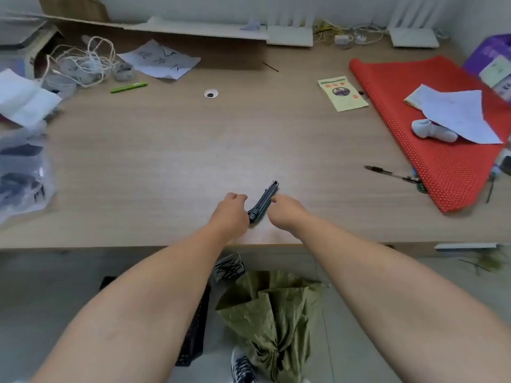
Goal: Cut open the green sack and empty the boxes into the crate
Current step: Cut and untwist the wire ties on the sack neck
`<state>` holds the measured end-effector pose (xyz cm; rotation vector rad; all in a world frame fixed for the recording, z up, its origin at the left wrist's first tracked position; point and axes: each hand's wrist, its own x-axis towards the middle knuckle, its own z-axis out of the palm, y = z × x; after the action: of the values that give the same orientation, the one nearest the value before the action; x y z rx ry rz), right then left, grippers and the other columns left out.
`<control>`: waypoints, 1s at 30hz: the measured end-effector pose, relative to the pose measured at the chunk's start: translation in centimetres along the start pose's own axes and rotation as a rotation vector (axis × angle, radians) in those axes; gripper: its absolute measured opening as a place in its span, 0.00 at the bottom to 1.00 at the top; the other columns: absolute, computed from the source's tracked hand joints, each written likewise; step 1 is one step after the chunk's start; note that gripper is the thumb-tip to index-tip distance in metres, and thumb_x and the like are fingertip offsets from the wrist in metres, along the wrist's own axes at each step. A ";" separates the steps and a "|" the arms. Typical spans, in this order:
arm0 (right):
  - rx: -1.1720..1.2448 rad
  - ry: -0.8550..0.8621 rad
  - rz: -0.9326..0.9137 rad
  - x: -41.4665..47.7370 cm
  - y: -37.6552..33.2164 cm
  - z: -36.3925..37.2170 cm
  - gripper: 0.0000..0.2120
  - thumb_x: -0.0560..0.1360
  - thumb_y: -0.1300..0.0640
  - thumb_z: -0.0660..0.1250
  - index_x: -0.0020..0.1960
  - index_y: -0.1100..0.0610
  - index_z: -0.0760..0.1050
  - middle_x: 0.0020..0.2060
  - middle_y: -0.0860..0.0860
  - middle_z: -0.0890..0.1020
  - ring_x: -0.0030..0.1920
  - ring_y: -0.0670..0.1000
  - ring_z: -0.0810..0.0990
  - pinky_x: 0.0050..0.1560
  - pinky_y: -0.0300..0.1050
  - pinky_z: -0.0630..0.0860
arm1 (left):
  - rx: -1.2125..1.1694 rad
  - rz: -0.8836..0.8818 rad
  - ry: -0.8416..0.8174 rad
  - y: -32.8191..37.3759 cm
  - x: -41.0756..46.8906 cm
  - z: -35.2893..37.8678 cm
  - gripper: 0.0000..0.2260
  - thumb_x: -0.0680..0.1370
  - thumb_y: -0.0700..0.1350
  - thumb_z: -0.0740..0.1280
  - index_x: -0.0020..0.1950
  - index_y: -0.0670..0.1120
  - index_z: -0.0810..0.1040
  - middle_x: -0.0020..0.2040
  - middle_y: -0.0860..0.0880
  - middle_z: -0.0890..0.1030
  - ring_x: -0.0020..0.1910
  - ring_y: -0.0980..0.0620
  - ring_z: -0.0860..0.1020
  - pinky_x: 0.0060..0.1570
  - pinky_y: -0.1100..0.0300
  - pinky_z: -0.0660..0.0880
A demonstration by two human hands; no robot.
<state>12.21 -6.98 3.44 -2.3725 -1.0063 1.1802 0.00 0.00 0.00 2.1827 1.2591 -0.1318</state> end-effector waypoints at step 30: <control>1.002 0.041 0.278 1.3 1.4 3.2 0.10 0.79 0.68 0.52 0.46 0.63 0.72 0.61 0.66 0.77 0.64 0.62 0.78 0.58 0.48 0.77 | -0.623 -0.190 -0.205 0.1 1.1 2.0 0.15 0.75 0.35 0.66 0.61 0.43 0.79 0.50 0.44 0.82 0.50 0.46 0.79 0.55 0.54 0.76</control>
<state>10.92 -7.18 -0.05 -1.7049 0.0137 1.2907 1.13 -0.32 -1.97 1.4821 1.1895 -0.0298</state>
